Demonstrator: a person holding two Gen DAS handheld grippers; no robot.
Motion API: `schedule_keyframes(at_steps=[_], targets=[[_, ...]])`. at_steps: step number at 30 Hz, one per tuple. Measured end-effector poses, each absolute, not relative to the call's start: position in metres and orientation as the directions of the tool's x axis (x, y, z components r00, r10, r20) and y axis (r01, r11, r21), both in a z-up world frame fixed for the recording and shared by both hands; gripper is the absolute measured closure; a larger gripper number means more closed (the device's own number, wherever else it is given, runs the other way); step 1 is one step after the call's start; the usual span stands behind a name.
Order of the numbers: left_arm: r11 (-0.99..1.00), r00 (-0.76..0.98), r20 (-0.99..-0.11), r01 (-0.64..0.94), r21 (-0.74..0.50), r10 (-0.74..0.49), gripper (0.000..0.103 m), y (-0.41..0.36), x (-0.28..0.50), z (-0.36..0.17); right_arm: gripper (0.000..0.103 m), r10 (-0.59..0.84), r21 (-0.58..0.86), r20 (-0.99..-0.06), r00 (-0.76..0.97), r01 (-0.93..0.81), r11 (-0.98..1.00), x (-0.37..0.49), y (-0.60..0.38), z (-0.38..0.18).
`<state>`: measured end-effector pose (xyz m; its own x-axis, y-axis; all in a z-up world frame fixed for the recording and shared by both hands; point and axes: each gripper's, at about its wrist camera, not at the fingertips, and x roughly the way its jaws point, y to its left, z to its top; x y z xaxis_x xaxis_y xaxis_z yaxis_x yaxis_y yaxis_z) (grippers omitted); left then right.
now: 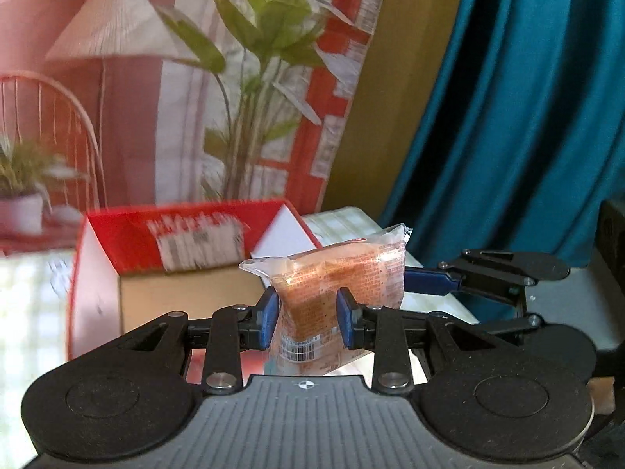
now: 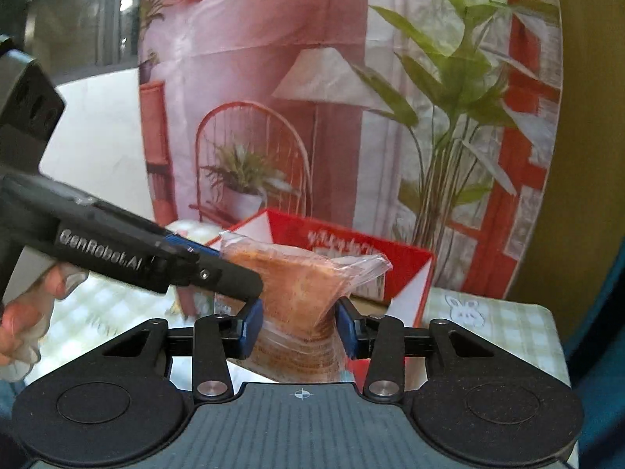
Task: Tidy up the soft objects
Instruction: 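Lift the bread loaf with the right tool and carry it over the red box, then open the right tool to drop the bread loaf into the box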
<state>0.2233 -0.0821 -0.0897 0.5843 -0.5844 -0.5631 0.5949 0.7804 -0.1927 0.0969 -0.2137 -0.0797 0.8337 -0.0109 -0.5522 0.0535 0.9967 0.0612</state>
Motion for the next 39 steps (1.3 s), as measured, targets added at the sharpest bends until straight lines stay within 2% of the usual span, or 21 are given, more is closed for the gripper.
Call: schedule_keyframes(at_steps=[5,14,26,32,34,36,39], targets=[[0.801,0.583,-0.586,0.558,-0.216,-0.563,0.07,-0.081,0.267,-0.1,0.066,-0.009,0.062,-0.559,0.829,0.053,0.997,0.143,-0.226,-0.091],[0.82,0.494,-0.678,0.486,-0.302,-0.544,0.07,-0.083,0.326,-0.143,0.068,0.058,0.161,-0.663,0.747,0.067,0.985,0.198,-0.252,-0.14],[0.856,0.386,-0.777,0.362,-0.369,-0.497,0.07,-0.089,0.354,-0.203,0.069,0.105,0.246,-0.8,0.591,0.163,0.956,0.229,-0.268,-0.198],[0.866,0.385,-0.786,0.338,-0.368,-0.484,0.069,-0.085,0.361,-0.21,0.07,0.129,0.274,-0.837,0.532,0.203,0.94,0.24,-0.269,-0.209],[0.869,0.392,-0.784,0.333,-0.367,-0.481,0.064,-0.081,0.36,-0.208,0.071,0.125,0.273,-0.842,0.525,0.215,0.938,0.242,-0.269,-0.211],[0.867,0.406,-0.774,0.332,-0.371,-0.486,0.054,-0.078,0.359,-0.206,0.072,0.094,0.243,-0.849,0.521,0.227,0.943,0.244,-0.267,-0.211],[0.868,0.429,-0.76,0.332,-0.37,-0.488,0.051,-0.071,0.355,-0.199,0.07,0.047,0.214,-0.838,0.544,0.248,0.945,0.242,-0.264,-0.207]])
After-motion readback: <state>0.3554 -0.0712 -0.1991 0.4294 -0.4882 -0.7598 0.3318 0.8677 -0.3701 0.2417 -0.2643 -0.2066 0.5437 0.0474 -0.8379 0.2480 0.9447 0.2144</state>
